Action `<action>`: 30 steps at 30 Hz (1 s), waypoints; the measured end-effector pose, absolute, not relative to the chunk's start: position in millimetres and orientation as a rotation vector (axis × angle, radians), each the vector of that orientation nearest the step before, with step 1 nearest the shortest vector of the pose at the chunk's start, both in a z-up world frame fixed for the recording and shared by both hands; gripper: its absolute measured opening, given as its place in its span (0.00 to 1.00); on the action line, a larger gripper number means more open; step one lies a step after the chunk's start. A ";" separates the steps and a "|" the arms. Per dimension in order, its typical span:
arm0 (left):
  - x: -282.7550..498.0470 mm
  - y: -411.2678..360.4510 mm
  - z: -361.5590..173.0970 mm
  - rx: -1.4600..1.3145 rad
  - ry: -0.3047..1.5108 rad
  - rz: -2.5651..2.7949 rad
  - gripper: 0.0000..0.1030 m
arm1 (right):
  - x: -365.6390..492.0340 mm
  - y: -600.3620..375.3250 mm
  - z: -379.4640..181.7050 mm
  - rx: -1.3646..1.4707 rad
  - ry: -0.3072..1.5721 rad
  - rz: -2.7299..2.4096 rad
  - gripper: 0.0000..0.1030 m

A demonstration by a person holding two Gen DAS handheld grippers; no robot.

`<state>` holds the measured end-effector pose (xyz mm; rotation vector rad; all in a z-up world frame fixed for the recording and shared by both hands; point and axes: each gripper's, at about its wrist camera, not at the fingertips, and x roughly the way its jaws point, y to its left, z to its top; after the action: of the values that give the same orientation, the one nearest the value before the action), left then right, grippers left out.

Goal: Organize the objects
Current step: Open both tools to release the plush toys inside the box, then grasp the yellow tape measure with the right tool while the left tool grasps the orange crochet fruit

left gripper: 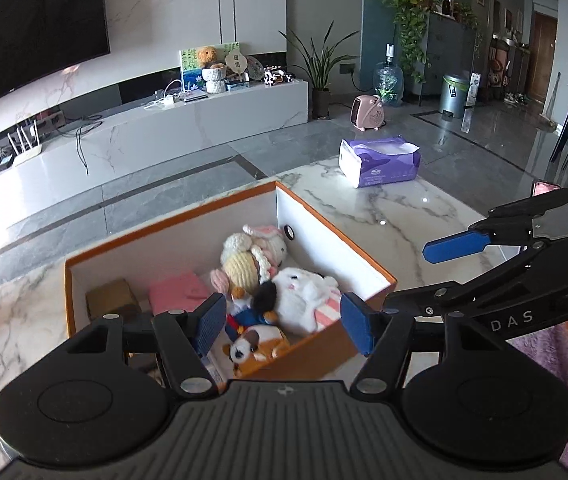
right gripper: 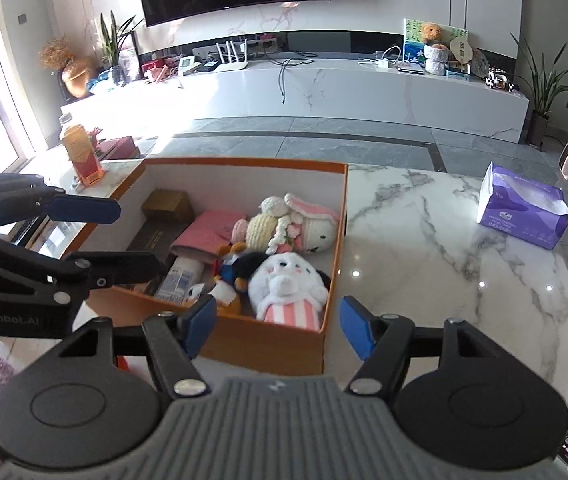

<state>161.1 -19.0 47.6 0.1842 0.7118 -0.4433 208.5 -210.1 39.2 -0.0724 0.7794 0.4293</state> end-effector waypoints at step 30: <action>83.6 14.8 -46.5 0.139 0.927 -0.155 0.72 | 145.9 -213.3 -86.6 -0.251 1.164 0.460 0.59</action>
<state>83.6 14.8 -46.5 0.1388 0.9273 -0.1548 145.9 -213.3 -86.6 -0.2508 1.1645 0.4603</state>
